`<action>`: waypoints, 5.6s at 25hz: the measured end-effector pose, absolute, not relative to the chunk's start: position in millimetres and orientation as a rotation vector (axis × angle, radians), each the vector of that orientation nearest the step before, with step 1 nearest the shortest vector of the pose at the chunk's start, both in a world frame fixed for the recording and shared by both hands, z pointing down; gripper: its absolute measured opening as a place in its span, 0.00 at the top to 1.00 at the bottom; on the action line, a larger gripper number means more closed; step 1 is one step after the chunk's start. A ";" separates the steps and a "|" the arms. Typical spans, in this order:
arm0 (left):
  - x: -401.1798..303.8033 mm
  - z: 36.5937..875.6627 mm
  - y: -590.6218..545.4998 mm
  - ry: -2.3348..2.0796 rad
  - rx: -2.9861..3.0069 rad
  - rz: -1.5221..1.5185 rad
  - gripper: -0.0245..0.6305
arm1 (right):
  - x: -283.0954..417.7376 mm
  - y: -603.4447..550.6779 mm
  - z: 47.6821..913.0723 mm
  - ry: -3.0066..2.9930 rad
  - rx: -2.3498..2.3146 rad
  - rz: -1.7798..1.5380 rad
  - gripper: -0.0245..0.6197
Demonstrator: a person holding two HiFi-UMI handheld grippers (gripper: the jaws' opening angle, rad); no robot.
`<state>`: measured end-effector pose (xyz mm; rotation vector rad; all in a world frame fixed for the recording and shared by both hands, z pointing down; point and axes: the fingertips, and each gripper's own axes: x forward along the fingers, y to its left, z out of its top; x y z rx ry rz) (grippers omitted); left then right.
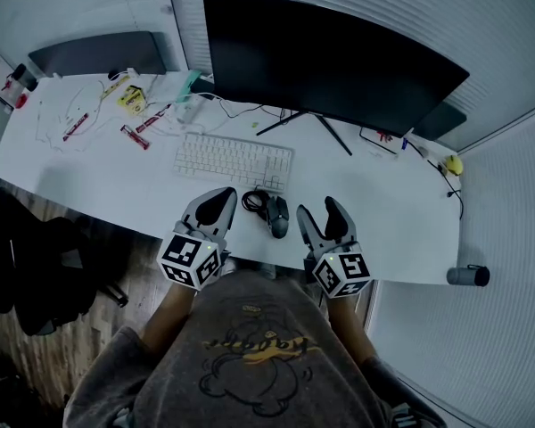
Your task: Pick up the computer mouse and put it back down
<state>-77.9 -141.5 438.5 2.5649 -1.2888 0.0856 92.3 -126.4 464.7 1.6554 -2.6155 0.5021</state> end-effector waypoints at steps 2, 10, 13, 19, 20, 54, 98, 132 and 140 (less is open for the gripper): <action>-78.2 439.9 -142.1 -1.278 2.569 0.088 0.93 | 88.9 -126.1 469.3 -2.604 1.644 0.518 0.47; -80.5 444.1 -142.0 -1.257 2.574 0.100 0.93 | 69.7 -132.2 512.5 -2.524 1.538 0.598 0.29; -83.7 444.5 -141.9 -1.259 2.571 0.103 0.93 | 62.1 -136.3 534.0 -2.483 1.498 0.624 0.27; -90.7 445.9 -140.8 -1.280 2.559 0.111 0.93 | 49.4 -142.3 579.6 -2.413 1.405 0.684 0.27; -92.5 446.5 -140.2 -1.283 2.557 0.114 0.93 | 47.2 -142.7 587.9 -2.399 1.388 0.691 0.27; -120.9 460.1 -135.7 -1.369 2.490 0.174 0.93 | 35.2 -148.6 699.2 -2.117 1.211 0.737 0.45; -47.9 460.4 -158.1 -1.089 2.602 0.132 0.93 | 116.6 -115.4 471.8 -2.397 1.682 0.491 0.48; -17.7 461.4 -163.1 -0.970 2.640 0.152 0.93 | 149.4 -123.5 411.9 -2.392 1.850 0.339 0.48; -20.0 463.0 -166.6 -0.994 2.625 0.154 0.93 | 142.2 -157.0 441.8 -2.365 1.800 0.361 0.48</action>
